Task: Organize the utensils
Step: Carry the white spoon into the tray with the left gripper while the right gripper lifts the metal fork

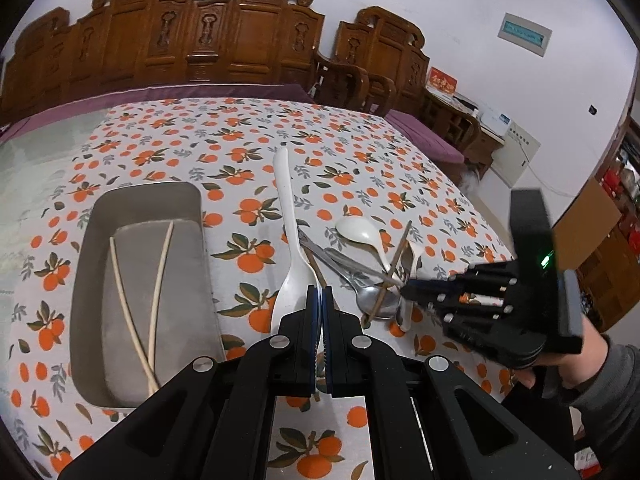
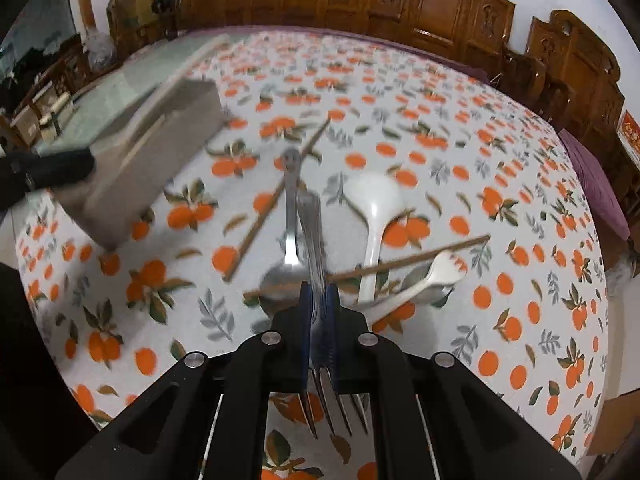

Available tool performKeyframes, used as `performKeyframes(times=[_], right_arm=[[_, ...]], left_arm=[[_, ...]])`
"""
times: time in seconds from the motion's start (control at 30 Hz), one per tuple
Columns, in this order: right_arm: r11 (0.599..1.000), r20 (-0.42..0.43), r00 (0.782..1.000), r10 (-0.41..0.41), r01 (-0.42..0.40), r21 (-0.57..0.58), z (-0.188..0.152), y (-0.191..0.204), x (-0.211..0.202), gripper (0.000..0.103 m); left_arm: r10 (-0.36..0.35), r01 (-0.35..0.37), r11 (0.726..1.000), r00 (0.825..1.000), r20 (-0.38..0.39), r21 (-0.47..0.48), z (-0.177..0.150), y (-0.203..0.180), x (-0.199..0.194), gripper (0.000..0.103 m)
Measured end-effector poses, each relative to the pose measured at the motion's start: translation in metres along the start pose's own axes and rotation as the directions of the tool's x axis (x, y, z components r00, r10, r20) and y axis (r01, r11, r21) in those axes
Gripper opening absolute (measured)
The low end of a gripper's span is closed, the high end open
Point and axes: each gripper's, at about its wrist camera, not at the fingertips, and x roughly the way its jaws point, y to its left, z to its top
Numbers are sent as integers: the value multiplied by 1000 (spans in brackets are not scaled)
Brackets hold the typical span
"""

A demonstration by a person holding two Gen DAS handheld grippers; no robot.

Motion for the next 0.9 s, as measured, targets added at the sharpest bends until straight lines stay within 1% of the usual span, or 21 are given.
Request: performKeyframes(times=[0.17, 0.3, 0.43, 0.6, 0.77, 0.9], right_arm=[[1000, -40, 999, 2, -3, -11, -5, 1, 13, 9], [1000, -60, 998, 14, -15, -10, 0, 0, 20, 11], [1000, -79, 997, 11, -12, -18, 6, 0, 29, 9], [999, -65, 998, -7, 4, -49, 8, 5, 27, 8], [999, -13, 1000, -15, 14, -31, 9, 7, 8, 8], [999, 27, 999, -35, 35, -12, 14, 5, -5, 8]], left_arm=[[-2, 2, 1000, 1000, 0, 5, -1, -1, -1, 1], [-4, 4, 1000, 1000, -3, 11, -1, -2, -1, 1], [-5, 5, 1000, 1000, -3, 13, -1, -3, -1, 1], [-2, 2, 1000, 1000, 3, 15, 0, -2, -5, 1], [15, -15, 1000, 1000, 23, 11, 4, 6, -17, 1], [41, -41, 999, 999, 20, 2, 5, 18, -21, 1]])
